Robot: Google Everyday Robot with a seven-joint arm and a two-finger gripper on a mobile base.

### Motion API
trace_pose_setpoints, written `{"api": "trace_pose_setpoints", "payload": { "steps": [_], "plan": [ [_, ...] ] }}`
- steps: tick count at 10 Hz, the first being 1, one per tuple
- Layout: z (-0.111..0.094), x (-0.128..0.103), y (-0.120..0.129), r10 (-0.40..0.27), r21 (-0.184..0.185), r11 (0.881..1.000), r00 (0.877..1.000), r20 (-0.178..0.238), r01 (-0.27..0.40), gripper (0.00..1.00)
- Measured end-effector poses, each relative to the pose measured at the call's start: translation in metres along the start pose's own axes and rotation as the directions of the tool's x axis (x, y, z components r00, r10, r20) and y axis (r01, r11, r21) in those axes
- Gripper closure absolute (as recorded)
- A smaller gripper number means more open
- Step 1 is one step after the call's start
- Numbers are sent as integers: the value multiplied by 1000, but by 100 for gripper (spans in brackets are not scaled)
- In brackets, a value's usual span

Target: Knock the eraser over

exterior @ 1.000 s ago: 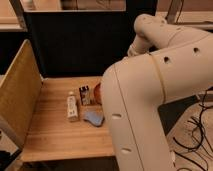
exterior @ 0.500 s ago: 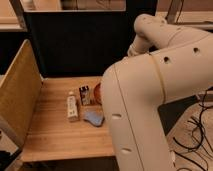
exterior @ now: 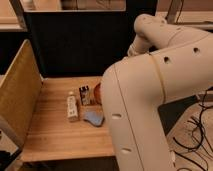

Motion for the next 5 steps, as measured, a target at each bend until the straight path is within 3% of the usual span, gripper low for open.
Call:
{"api": "trace_pose_setpoints", "payload": {
  "steps": [1,5],
  "plan": [
    [0,0,0,0,0,1000,1000,0,0,25],
    [0,0,0,0,0,1000,1000,0,0,64]
  ]
}}
